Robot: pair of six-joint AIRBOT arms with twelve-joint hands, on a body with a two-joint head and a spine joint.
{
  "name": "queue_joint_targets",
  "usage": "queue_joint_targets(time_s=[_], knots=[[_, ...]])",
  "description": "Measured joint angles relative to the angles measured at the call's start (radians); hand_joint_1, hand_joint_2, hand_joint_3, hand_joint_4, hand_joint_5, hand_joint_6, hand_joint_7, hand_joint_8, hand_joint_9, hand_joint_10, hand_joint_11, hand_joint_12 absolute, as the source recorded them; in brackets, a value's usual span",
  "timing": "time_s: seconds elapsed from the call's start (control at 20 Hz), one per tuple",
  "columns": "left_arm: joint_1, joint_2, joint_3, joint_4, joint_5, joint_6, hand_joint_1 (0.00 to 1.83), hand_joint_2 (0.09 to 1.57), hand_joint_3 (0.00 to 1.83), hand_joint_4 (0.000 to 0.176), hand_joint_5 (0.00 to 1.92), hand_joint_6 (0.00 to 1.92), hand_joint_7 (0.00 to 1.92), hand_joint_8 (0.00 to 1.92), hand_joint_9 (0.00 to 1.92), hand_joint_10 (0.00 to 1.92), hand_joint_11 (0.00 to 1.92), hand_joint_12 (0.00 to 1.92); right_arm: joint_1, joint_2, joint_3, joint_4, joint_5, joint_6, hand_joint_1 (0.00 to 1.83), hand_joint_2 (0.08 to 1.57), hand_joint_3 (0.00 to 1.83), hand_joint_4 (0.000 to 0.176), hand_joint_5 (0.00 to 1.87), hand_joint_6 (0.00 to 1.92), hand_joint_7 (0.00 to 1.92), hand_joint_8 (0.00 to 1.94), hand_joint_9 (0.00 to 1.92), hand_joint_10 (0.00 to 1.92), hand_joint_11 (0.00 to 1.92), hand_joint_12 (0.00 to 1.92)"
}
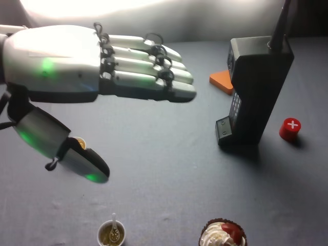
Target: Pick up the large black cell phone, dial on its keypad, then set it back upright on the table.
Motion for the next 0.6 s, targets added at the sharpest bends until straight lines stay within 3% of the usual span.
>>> queue_joint_targets(time_s=[0.3,0.5,0.6], knots=[[0.016,0.01,0.072,-0.008,-0.053,0.002,0.43,1.0,0.0,0.0,0.12,0.0,0.11,0.0,0.11,0.0,0.0,0.29,0.001,-0.051,0.027,-0.011,0.007,0.0,1.21,0.94,0.0,0.0,0.0,0.0,0.0,0.0,0.0,0.0,0.02,0.01],[0.036,0.013,0.109,0.002,-0.101,0.0,0.46,1.0,0.0,0.0,0.1,0.0,0.09,0.0,0.08,0.0,0.0,0.16,0.046,-0.081,0.04,-0.022,-0.002,-0.001,1.24,0.93,0.0,0.0,0.03,0.01,0.0,0.0,0.0,0.0,0.04,0.02],[0.037,0.016,0.126,-0.001,-0.127,-0.008,0.48,0.99,0.0,0.0,0.12,0.0,0.12,0.0,0.12,0.0,0.0,0.27,0.06,-0.1,0.05,-0.023,-0.006,-0.003,1.21,0.96,0.0,0.0,0.01,0.0,0.0,0.0,0.0,0.0,0.06,0.03]])
